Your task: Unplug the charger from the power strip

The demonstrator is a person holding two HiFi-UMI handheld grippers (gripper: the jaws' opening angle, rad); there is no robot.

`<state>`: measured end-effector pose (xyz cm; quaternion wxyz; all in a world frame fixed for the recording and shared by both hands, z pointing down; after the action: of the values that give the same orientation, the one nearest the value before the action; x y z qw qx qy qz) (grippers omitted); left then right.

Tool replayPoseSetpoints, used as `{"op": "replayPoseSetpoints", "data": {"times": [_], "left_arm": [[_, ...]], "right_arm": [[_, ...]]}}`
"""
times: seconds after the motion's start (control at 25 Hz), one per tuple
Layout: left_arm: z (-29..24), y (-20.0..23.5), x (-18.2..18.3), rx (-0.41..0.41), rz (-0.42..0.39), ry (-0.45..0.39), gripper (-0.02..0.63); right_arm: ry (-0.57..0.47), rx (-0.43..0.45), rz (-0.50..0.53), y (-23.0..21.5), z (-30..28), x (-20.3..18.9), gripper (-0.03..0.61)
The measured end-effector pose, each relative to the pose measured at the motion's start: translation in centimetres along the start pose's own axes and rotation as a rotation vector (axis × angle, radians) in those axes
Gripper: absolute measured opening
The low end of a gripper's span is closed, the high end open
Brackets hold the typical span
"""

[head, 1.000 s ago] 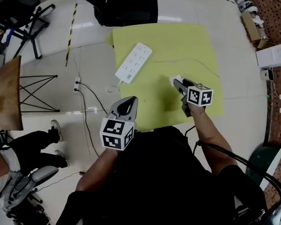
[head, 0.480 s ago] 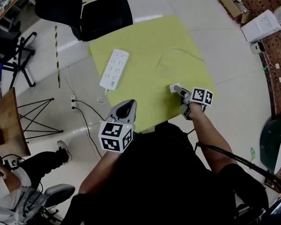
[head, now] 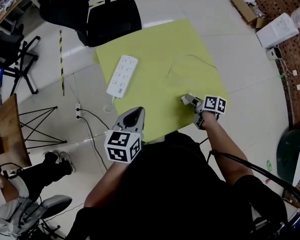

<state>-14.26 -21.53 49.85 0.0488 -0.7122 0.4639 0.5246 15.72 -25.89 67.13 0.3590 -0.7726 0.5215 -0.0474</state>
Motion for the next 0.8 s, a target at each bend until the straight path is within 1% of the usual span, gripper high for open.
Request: {"op": "replayPoseSetpoints", "data": {"times": [0.24,0.32,0.44,0.52,0.6,0.64,0.72,0.76,0.8], "left_arm": [[0.8,0.0,-0.5,-0.016,-0.001,-0.006,0.008],[1.1,0.0,-0.6,-0.023,-0.005,-0.008,0.008],[1.9,0.0,-0.8,-0.033,-0.011,-0.019,0.008],[2.4,0.1,-0.8,-0.042,-0.013,-0.029,0.008],[2.9,0.2,-0.9,-0.053,-0.019,-0.034,0.008],[3.1,0.2,-1.0,-0.059,-0.022,-0.034,0.008],[3.6,0.0,-1.3,-0.072,-0.025,-0.033,0.008],[3.8,-0.2,-1.4,-0.081,-0.026,-0.031,0.008],[4.1,-0.4,-1.6,-0.092,-0.027,-0.028,0.008]], "right_arm": [[-0.035,-0.104,0.056,-0.7,1.4,0.1,0.267],[-0.053,-0.135,0.071,-1.0,2.0,0.1,0.268],[-0.072,-0.161,0.105,-0.6,3.1,-0.5,0.268],[-0.083,-0.159,0.150,0.4,3.9,-1.0,0.267],[-0.115,-0.146,0.221,2.2,5.0,-1.4,0.234],[-0.139,-0.138,0.263,3.3,5.6,-1.6,0.204],[-0.195,-0.130,0.341,5.5,7.1,-1.9,0.119],[-0.225,-0.130,0.371,6.6,7.9,-2.2,0.093],[-0.255,-0.128,0.393,7.6,8.8,-2.4,0.081]]}}
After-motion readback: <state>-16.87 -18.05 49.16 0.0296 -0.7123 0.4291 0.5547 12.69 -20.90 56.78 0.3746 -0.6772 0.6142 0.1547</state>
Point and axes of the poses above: the fingertips, and each gripper's own axes: z backward along the fingers, y to its left, x out of its top, the point moved 5 cm from there along z, backward along the fingers, and after that the axes turned 7 degrees about -x, right-handed, at the moved point
